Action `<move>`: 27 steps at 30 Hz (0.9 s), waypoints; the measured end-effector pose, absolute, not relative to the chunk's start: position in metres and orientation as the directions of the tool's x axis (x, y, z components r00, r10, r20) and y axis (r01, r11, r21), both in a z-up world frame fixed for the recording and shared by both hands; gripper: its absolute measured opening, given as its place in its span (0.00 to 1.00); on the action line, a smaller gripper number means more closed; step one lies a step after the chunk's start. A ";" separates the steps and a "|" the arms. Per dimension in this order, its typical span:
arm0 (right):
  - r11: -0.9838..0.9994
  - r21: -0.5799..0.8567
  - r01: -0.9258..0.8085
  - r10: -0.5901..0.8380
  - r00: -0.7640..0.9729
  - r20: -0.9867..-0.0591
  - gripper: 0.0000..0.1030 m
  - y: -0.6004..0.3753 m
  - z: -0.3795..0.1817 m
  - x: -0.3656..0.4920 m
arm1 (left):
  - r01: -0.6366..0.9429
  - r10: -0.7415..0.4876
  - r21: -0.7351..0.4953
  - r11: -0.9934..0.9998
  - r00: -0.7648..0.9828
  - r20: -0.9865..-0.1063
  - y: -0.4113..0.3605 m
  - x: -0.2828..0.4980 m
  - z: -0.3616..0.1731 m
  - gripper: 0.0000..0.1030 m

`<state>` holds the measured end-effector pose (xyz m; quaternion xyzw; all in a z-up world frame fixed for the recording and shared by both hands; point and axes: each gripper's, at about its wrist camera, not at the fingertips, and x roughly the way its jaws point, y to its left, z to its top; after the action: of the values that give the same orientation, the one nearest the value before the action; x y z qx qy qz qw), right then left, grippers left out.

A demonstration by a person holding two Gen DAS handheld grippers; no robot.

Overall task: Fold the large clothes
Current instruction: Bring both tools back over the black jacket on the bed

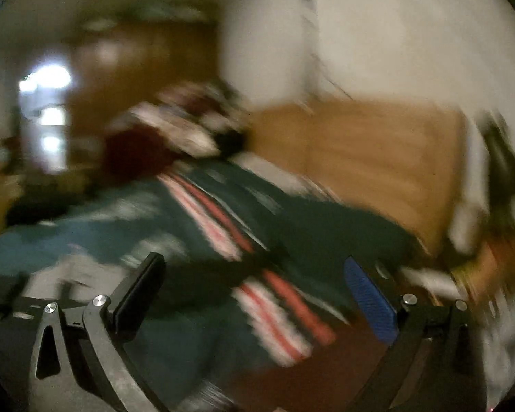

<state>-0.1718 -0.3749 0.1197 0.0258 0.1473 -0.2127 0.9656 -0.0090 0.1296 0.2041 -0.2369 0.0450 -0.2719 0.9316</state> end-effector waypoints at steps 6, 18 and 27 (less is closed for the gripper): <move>0.971 -0.156 0.181 -0.182 0.983 0.014 1.00 -0.250 0.179 -0.163 | 0.478 -0.462 -0.361 0.801 0.877 0.136 0.177 -0.062 0.236 1.00; 0.982 0.064 -0.175 0.187 0.931 -0.312 1.00 -0.172 0.072 -0.064 | 0.414 -0.407 -0.452 0.790 0.906 0.118 0.226 -0.072 0.242 1.00; 0.968 0.116 -0.221 0.247 0.774 -0.583 1.00 -0.083 -0.163 -0.042 | 0.388 -0.387 -0.441 0.810 0.917 0.096 0.244 -0.080 0.244 1.00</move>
<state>-0.0422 -0.0834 -0.1631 0.0205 0.3123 0.1243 0.9416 -0.0802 0.2441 0.2442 -0.2318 -0.0006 -0.2037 0.9512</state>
